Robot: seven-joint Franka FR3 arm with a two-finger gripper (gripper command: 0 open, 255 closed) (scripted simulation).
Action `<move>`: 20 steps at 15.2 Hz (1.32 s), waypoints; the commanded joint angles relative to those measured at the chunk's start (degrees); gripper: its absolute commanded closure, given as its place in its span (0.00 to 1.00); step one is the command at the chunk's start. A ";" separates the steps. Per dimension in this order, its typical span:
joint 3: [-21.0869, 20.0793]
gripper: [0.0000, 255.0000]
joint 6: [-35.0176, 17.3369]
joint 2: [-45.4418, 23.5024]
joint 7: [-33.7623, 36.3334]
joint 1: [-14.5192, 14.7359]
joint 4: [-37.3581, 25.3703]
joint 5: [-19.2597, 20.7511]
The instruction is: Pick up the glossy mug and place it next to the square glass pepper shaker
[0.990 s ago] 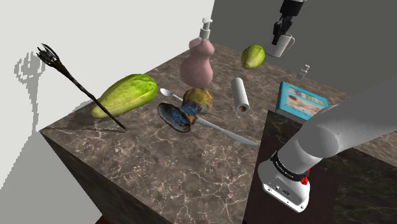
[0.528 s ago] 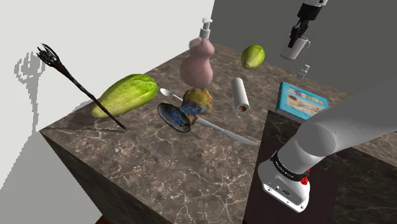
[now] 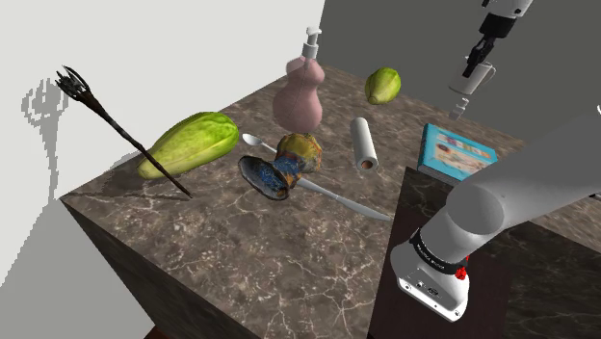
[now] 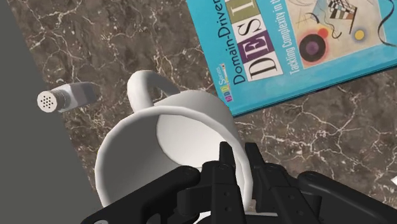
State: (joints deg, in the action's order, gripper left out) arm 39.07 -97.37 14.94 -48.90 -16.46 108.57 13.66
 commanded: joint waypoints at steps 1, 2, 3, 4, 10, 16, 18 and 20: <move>2.65 1.00 -0.27 -2.42 -3.68 -0.52 -2.35 -1.07; 3.97 1.00 -0.42 -3.58 -5.53 -0.87 -3.41 -1.67; 5.33 1.00 -0.57 -4.86 -7.44 -1.22 -4.53 -2.41; 6.69 1.00 -0.70 -6.28 -9.43 -1.62 -5.72 -3.29; 10.37 1.00 -3.24 -10.57 -14.93 -3.14 -6.82 -6.30; 10.50 1.00 -7.85 -10.45 -14.53 -3.25 -2.11 -6.06; 10.59 1.00 -9.38 -10.56 -14.49 -3.29 -0.66 -6.10; 10.70 1.00 -10.92 -10.75 -14.48 -3.34 0.74 -6.19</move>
State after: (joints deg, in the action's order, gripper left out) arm 49.66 -107.64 4.54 -63.25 -19.78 108.96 7.73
